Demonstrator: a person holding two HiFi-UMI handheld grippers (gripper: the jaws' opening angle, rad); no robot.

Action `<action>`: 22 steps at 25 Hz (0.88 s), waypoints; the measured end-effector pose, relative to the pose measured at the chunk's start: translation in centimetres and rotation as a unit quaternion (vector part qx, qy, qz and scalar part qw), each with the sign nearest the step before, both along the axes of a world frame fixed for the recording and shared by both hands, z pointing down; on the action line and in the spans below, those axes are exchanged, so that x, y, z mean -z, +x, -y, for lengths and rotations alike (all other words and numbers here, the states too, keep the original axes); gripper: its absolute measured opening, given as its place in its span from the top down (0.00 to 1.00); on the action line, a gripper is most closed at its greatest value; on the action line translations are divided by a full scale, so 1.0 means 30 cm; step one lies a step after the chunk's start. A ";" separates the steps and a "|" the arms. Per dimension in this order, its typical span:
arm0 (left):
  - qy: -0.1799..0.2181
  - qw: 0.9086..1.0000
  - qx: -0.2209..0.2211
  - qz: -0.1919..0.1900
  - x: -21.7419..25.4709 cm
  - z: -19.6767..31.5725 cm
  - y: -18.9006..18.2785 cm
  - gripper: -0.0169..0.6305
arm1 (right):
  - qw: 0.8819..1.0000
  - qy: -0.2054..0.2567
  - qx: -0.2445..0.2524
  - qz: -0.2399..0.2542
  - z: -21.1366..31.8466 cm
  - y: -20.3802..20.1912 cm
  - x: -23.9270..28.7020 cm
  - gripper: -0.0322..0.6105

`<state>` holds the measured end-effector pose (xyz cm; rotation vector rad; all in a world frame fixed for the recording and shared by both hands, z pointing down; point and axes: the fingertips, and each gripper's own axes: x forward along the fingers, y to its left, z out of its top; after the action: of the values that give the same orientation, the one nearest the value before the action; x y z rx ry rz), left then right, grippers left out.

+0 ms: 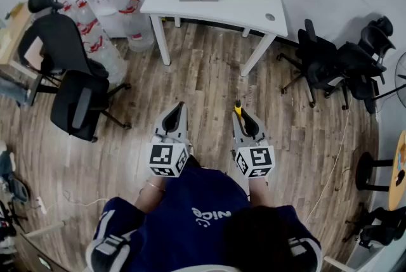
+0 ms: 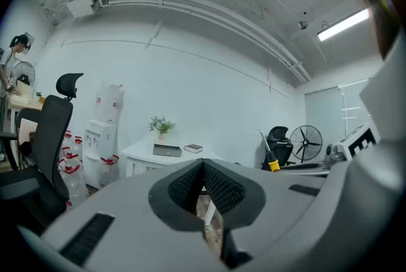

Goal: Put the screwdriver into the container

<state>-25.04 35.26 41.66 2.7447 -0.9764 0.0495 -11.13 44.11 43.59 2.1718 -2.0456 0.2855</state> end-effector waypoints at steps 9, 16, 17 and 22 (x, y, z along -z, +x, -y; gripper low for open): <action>0.003 1.000 -0.012 -0.003 -0.002 0.121 0.045 0.95 | 1.000 0.009 -0.012 0.018 0.120 0.048 -0.004 0.81; 0.006 0.999 -0.031 -0.009 -0.009 0.257 0.039 0.95 | 0.999 0.014 -0.036 0.019 0.236 0.041 -0.009 0.80; 0.007 0.999 -0.034 -0.008 -0.012 0.276 0.037 0.95 | 0.999 0.018 -0.036 0.018 0.254 0.033 -0.007 0.80; 0.006 0.999 -0.034 -0.002 -0.034 0.359 0.049 0.95 | 0.999 0.017 -0.031 0.020 0.336 0.024 -0.024 0.80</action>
<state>-23.58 24.49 42.67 2.7877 -0.8841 0.0487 -10.41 34.02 44.33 2.2711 -2.0203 0.3045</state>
